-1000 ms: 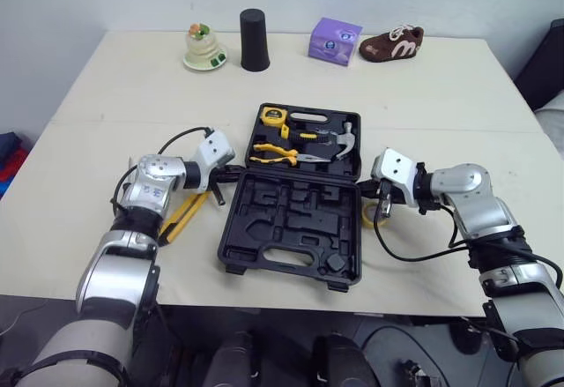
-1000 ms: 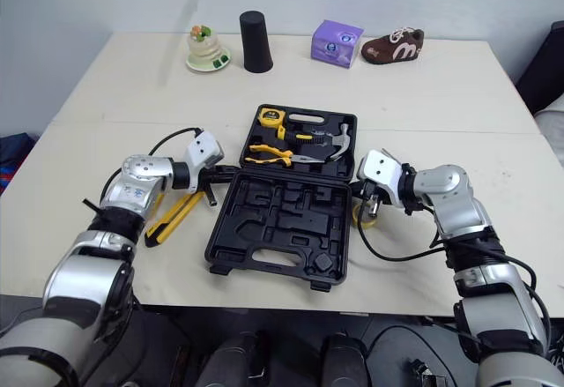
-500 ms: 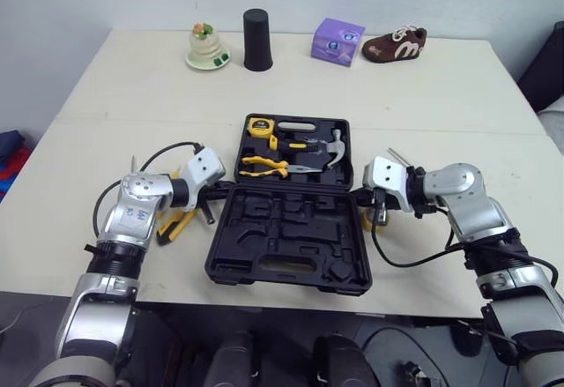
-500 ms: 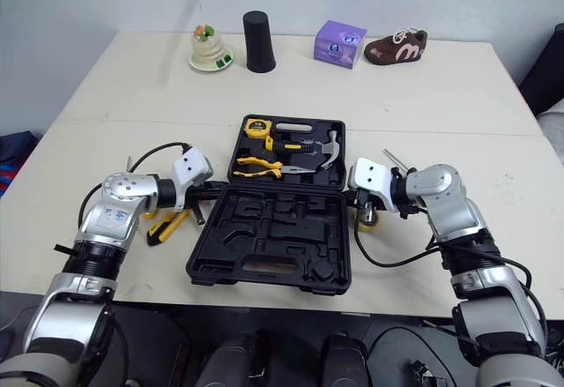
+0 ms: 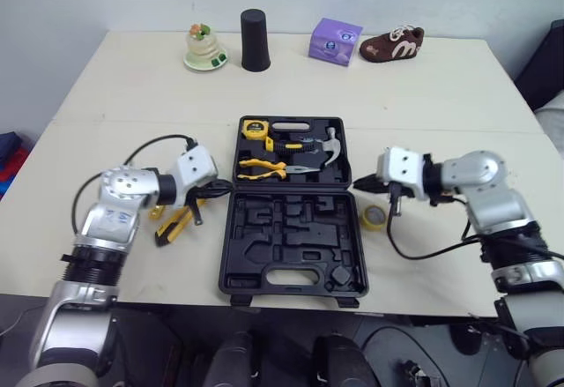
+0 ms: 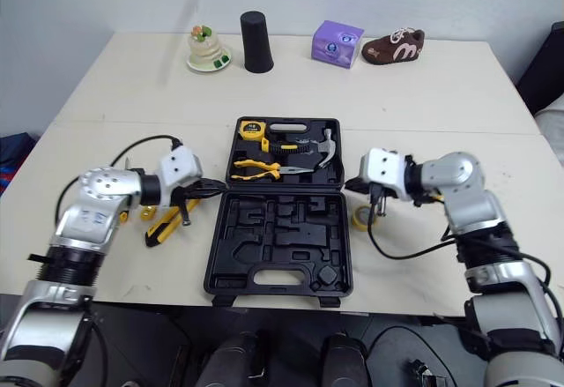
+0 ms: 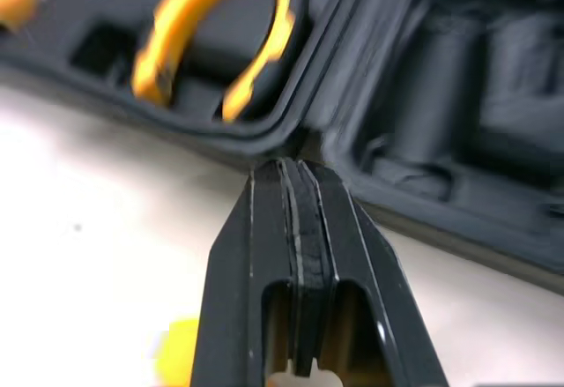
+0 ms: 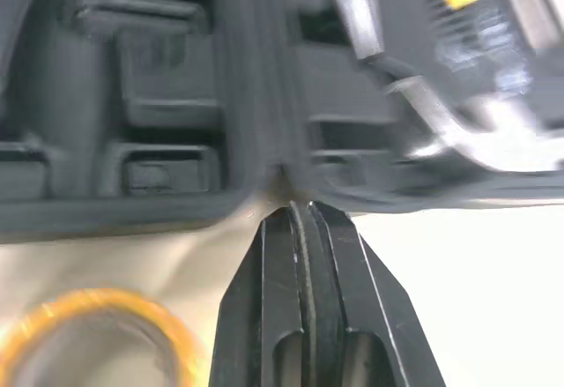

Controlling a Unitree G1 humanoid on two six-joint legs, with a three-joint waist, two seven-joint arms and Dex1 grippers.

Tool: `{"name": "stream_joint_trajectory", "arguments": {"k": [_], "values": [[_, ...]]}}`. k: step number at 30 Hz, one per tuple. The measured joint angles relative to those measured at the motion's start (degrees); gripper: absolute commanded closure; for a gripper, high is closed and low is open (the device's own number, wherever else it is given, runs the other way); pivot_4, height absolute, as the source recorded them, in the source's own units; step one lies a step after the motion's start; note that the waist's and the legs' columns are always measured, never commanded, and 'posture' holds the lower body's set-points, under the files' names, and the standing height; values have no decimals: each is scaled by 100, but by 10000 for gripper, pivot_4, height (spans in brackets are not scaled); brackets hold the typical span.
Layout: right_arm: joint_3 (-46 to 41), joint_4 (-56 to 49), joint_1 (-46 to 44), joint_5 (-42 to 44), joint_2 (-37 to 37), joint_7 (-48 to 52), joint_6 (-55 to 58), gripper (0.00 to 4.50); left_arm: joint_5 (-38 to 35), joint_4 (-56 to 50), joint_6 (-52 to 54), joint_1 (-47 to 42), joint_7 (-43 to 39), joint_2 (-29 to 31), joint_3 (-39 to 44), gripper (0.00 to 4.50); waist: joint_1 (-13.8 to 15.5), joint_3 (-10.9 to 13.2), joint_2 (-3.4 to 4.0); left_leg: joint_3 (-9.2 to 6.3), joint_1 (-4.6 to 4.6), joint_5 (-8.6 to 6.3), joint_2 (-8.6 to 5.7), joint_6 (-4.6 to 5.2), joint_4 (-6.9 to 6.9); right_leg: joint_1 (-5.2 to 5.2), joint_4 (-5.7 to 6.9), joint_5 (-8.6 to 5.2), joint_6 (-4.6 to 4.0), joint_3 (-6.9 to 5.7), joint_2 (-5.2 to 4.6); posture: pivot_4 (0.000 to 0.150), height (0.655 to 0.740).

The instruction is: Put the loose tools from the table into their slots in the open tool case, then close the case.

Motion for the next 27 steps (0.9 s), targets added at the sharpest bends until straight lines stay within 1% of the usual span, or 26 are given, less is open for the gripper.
{"name": "stream_joint_trajectory", "arguments": {"k": [2,4,6,7,8,9,12,14,15,17,20,23,24,27], "values": [[-159,24,-24,113,-199,68,-56,45000,-108,-49,-91,167,-20,244,211,44530,-4,0,0,1,3,-1,1,-1,-3,0,-2,0,0,1,0,1500,7340],[-442,260,69,265,-588,128,-198,38469,-384,-55,-280,547,-5,526,743,45000,-1,1,1,2,0,-2,1,-1,-6,-2,-7,0,0,0,0,1500,7340],[-831,412,292,461,-919,162,-209,31463,-754,-154,-213,850,55,655,1417,38429,8,1,1,-3,-2,-3,2,0,-8,2,-12,0,0,-2,-1,1500,7340],[-1082,419,468,630,-1011,156,-200,26045,-1007,-287,-122,1041,113,675,1823,35193,14,1,1,-4,0,-5,2,2,-6,8,-15,0,0,-2,-1,1500,7340],[-1298,412,671,784,-1073,146,-209,20850,-1186,-415,-72,1234,190,718,2175,30671,16,1,1,-5,3,-5,2,3,-4,12,-14,0,0,-3,-2,1500,7340],[-1406,417,814,854,-1117,135,-212,16310,-1264,-459,-50,1363,237,767,2369,26636,15,1,1,-4,4,-5,2,3,-2,14,-13,0,0,-2,-2,1500,7340],[-2090,371,1661,1180,-1150,-157,-255,680,-1443,-666,22,2163,612,878,3395,12780,13,1,1,-2,11,-6,2,3,-4,17,-9,0,0,1,-4,1500,7340],[-2686,398,2406,1353,-1159,-378,-445,0,-1446,-547,-46,2801,908,900,4218,3405,12,1,1,1,11,-9,2,0,-16,15,-18,0,0,-1,-4,1500,7340],[-2964,445,2799,1421,-1159,-453,-558,0,-1420,-341,-155,3148,1059,917,4632,585,2,1,1,9,16,-10,2,1,-29,14,-28,0,0,2,-4,1500,7340],[-3325,643,3300,1500,-1158,-544,-729,0,-1357,71,-348,3564,1312,923,5164,585,-6,1,1,15,23,-11,1,1,-33,14,-34,0,0,6,-5,1500,7340],[-3710,943,3667,1587,-1162,-732,-963,0,-1270,571,-804,4013,1611,926,5514,585,-4,1,1,15,34,-18,2,1,-33,18,-46,6,-2,10,-10,1500,7340],[-4069,1651,3901,1593,-1273,-1104,-1326,0,-1183,1259,-1121,4270,2039,1012,5830,585,1,1,1,14,33,-29,3,-3,-39,12,-53,7,-2,11,-11,1500,7340],[-4260,2062,4064,1593,-1373,-1270,-1513,0,-1185,1604,-1215,4450,2213,1046,6043,585,2,0,1,18,33,-35,3,-2,-44,12,-60,7,-2,12,-12,1500,7340],[-4332,2430,4115,1593,-1396,-1322,-1802,0,-1278,1725,-1329,4540,2211,1047,6087,585,-4,-1,-2,21,34,-34,3,-1,-38,14,-56,7,-2,12,-12,1500,7340]]}}
